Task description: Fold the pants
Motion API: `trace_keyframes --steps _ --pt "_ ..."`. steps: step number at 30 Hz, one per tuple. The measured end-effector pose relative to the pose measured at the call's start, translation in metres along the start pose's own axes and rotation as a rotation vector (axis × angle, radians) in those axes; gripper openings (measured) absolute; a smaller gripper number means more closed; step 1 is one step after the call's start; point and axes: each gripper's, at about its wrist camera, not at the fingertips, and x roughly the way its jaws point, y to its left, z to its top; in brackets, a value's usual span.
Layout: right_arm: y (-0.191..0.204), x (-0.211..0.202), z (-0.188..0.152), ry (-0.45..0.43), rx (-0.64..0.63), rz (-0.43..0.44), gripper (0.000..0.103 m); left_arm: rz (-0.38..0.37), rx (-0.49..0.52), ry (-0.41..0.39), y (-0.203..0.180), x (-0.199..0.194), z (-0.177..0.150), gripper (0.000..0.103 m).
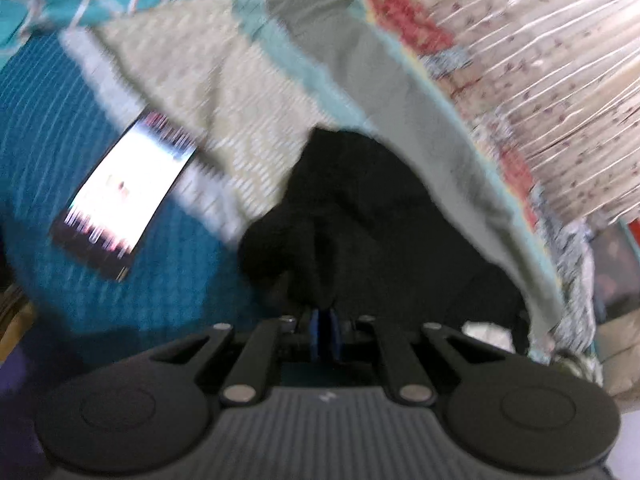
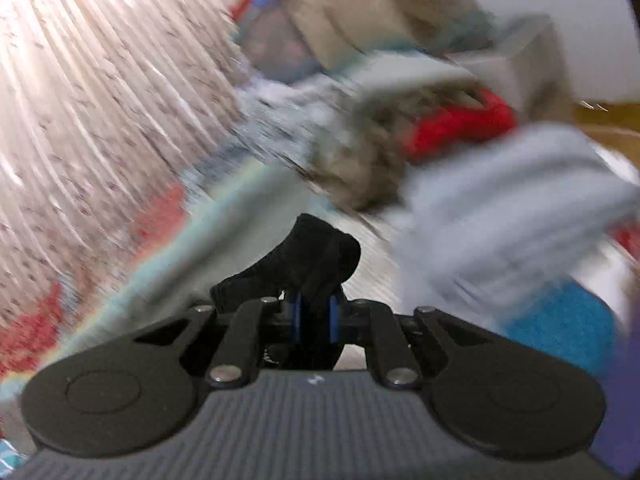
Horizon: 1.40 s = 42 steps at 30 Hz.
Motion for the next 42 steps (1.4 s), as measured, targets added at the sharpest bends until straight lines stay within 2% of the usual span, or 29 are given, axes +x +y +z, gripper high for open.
trace_keyframes --steps 2,3,4,5,7,9,10,13,16,19,20,21,23,24,25,26,27,28,31,35,39,42 --pt "-0.029 0.005 -0.025 0.092 0.035 -0.077 0.017 0.042 -0.017 0.042 0.016 0.009 -0.01 0.007" --pt "-0.046 0.011 -0.039 0.159 0.044 -0.127 0.023 0.061 -0.026 0.066 0.022 0.014 -0.014 0.007" --pt "-0.059 0.013 -0.048 0.196 0.062 -0.172 0.038 0.079 -0.029 0.093 0.027 0.019 -0.018 0.009" --pt "-0.071 0.01 -0.053 0.191 0.097 -0.201 0.046 0.105 -0.02 0.108 0.03 0.022 -0.021 0.012" --pt "-0.084 -0.005 -0.048 0.109 0.149 -0.257 0.057 0.114 -0.004 0.094 0.032 0.017 -0.02 0.018" --pt "-0.081 -0.015 -0.035 0.016 0.097 -0.315 0.057 0.106 -0.016 0.016 0.034 0.0 -0.009 0.015" --pt "-0.074 -0.018 -0.028 -0.019 0.044 -0.315 0.057 0.109 -0.019 -0.029 0.035 -0.009 -0.004 0.015" --pt "-0.05 -0.022 -0.018 -0.076 -0.12 -0.244 0.057 0.104 -0.036 -0.136 0.036 -0.028 0.013 0.014" --pt "-0.027 -0.019 -0.027 -0.056 -0.278 -0.118 0.057 0.072 -0.016 -0.134 0.021 -0.023 0.018 0.014" --pt "-0.017 -0.007 -0.04 0.075 -0.354 0.041 0.056 0.041 0.043 -0.075 -0.002 -0.005 0.011 0.014" --pt "-0.015 0.001 -0.044 0.132 -0.364 0.08 0.055 0.032 0.061 -0.052 -0.011 0.003 0.007 0.014" --pt "-0.014 0.014 -0.047 0.197 -0.386 0.082 0.054 0.025 0.075 -0.028 -0.018 0.009 0.001 0.014" --pt "-0.012 0.04 -0.046 0.254 -0.441 0.0 0.052 0.022 0.096 0.022 -0.031 0.025 -0.008 0.014" --pt "-0.016 0.052 -0.038 0.211 -0.461 -0.046 0.051 0.024 0.109 0.041 -0.037 0.032 -0.011 0.014" --pt "-0.022 0.06 -0.027 0.13 -0.467 -0.076 0.051 0.03 0.121 0.051 -0.042 0.036 -0.017 0.014" --pt "-0.028 0.065 -0.016 0.039 -0.469 -0.158 0.053 0.039 0.13 0.058 -0.046 0.04 -0.019 0.014" --pt "-0.031 0.071 -0.007 -0.011 -0.456 -0.267 0.056 0.045 0.135 0.061 -0.049 0.042 -0.018 0.014" --pt "-0.035 0.076 0.007 -0.029 -0.406 -0.327 0.056 0.046 0.139 0.058 -0.052 0.042 -0.018 0.014" --pt "-0.039 0.068 0.031 -0.08 -0.23 -0.141 0.056 0.074 0.163 0.029 -0.059 0.039 -0.007 0.016" --pt "0.006 0.078 0.03 -0.05 -0.304 -0.011 0.056 0.128 0.206 -0.018 -0.071 0.046 0.024 0.016" --pt "0.056 0.11 0.025 0.051 -0.356 0.132 0.056 0.184 0.281 -0.09 -0.09 0.06 0.07 0.017" --pt "0.088 0.136 0.024 0.112 -0.352 0.185 0.056 0.219 0.355 -0.131 -0.107 0.083 0.109 0.033"
